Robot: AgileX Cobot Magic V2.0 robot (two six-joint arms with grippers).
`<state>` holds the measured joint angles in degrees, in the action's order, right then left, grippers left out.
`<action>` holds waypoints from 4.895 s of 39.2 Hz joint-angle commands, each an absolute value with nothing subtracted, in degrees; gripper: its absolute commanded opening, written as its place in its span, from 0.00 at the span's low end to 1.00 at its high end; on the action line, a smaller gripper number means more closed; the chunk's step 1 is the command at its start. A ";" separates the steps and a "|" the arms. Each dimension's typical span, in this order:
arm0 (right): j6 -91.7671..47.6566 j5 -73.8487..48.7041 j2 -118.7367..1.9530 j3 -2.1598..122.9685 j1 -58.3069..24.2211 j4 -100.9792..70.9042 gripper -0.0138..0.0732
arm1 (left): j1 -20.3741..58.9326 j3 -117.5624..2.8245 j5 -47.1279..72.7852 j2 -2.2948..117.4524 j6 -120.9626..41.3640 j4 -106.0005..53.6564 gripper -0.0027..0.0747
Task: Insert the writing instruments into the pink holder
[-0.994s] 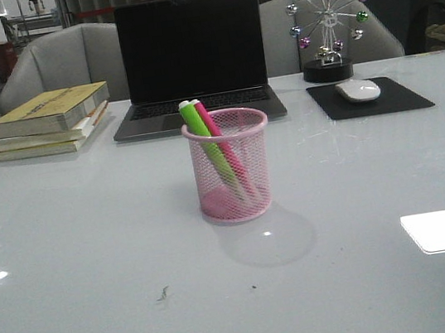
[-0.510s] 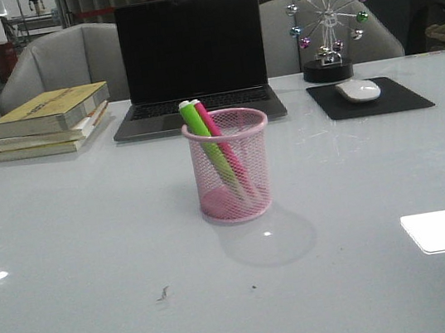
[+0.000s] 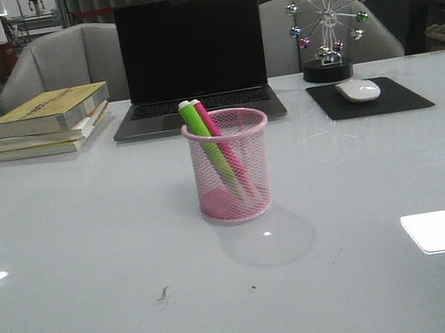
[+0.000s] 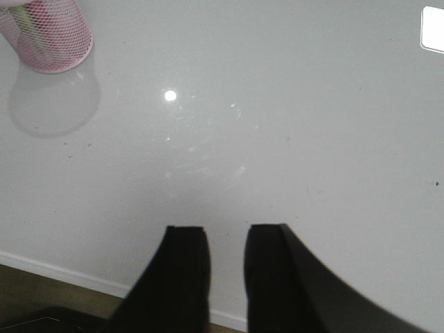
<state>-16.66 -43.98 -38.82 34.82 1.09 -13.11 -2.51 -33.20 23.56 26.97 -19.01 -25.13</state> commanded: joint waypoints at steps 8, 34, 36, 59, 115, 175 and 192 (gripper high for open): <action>-16.04 -40.29 -38.63 36.37 1.54 -14.03 0.20 | -2.71 -34.87 21.78 27.18 -18.95 -26.62 0.67; -16.04 -40.52 -38.63 36.37 1.54 -14.03 0.19 | -2.71 -34.87 21.75 27.18 -18.95 -26.62 0.67; -16.04 -40.52 -38.63 36.37 1.54 -14.03 0.19 | -2.71 -34.87 21.75 27.18 -18.95 -26.62 0.67; -16.29 -40.16 -15.58 36.37 -6.91 -6.22 0.19 | -2.71 -34.87 21.75 27.18 -18.95 -26.62 0.67; 6.08 -3.41 1.45 -1.81 -5.11 4.99 0.19 | -2.71 -34.87 21.75 27.18 -18.95 -26.62 0.67; 6.08 -3.81 1.45 -1.81 -5.11 4.99 0.19 | -2.71 -34.87 20.80 26.90 -6.95 -10.85 0.21; 6.08 -3.81 1.45 -1.81 -5.11 4.99 0.19 | -2.56 -20.82 -9.55 17.36 0.00 -6.90 0.15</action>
<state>5.85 -9.11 0.60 -1.70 -5.40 4.93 -2.63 -22.40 2.55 19.00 -0.79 -7.02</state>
